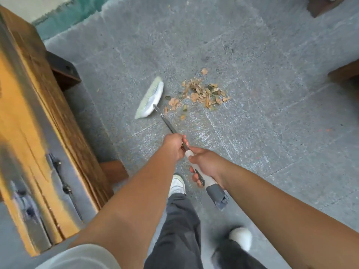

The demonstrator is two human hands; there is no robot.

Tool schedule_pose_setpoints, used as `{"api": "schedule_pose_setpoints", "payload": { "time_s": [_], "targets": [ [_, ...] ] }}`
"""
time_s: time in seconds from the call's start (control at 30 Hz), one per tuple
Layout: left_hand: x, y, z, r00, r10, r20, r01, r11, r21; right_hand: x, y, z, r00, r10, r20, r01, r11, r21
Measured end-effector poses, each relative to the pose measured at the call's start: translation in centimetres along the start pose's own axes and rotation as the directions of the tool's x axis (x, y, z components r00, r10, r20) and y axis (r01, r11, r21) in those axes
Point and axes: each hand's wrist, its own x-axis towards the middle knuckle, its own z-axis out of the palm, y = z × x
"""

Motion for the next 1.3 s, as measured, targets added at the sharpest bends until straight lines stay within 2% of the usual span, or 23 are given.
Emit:
{"api": "schedule_pose_setpoints", "payload": {
  "time_s": [0.2,0.37,0.5,0.57,0.67,0.83,1.03,1.17,1.3],
  "targets": [
    [0.1,-4.4,8.2,0.999,-0.023,0.045,0.028,0.991,-0.131,-0.9,0.6,-9.7,0.999,0.042,-0.018,-0.045,0.987,-0.157],
    [-1.5,-6.9,19.9,0.995,0.019,0.103,0.001,0.983,-0.185,-3.5,-1.3,-21.2,0.999,-0.008,-0.043,-0.004,0.962,-0.273],
    [-3.5,-8.0,27.7,0.993,0.043,0.107,-0.018,0.974,-0.225,-6.2,-3.5,-28.7,0.999,0.022,-0.031,-0.029,0.962,-0.272],
    [-4.9,-8.1,29.8,0.995,0.067,0.079,-0.039,0.950,-0.311,-7.7,-4.4,-31.0,1.000,0.027,-0.001,-0.027,0.964,-0.264],
    [-6.4,-8.6,30.4,0.995,0.084,0.058,-0.053,0.911,-0.409,-9.2,-5.1,-32.2,0.998,0.030,0.056,-0.011,0.953,-0.304],
    [-8.3,-9.9,27.4,0.992,0.116,-0.044,-0.123,0.863,-0.490,-9.9,-4.7,-30.7,0.989,0.054,0.140,0.009,0.910,-0.413],
    [-5.5,-12.2,23.4,0.994,0.034,-0.101,-0.083,0.842,-0.533,-7.0,-2.0,-27.5,0.988,0.058,0.144,0.038,0.811,-0.584],
    [-4.6,-13.8,26.3,0.999,0.026,-0.035,-0.041,0.841,-0.540,-6.9,-1.6,-30.0,0.997,0.050,0.058,0.002,0.746,-0.666],
    [-6.9,-14.4,30.2,0.993,0.080,0.082,-0.018,0.818,-0.575,-9.6,-2.0,-33.3,1.000,0.002,0.007,0.003,0.767,-0.642]
  ]
}}
